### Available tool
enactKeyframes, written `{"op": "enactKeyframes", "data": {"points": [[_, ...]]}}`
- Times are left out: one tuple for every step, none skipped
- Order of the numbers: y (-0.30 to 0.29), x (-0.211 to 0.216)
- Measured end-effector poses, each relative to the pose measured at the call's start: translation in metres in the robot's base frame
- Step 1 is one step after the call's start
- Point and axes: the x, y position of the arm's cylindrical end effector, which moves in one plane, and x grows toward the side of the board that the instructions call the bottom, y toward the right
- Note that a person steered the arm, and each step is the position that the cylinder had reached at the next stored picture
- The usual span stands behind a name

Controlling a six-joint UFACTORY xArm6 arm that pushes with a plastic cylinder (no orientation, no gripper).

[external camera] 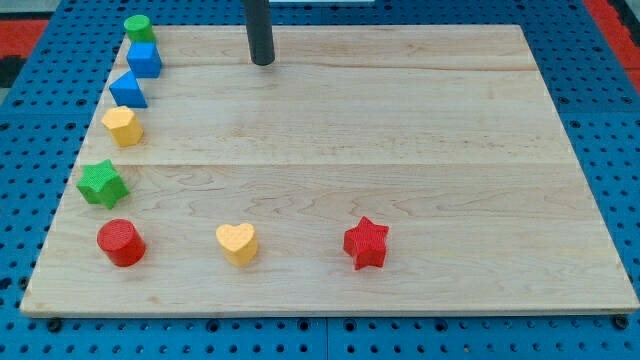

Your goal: Nudge the blue triangle right a bit

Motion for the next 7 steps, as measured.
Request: {"op": "enactKeyframes", "data": {"points": [[0.0,0.0],[-0.012,0.001],[0.024,0.015],[0.167,0.041],[0.277,0.113],[0.306,0.22],[0.279,0.342]]}}
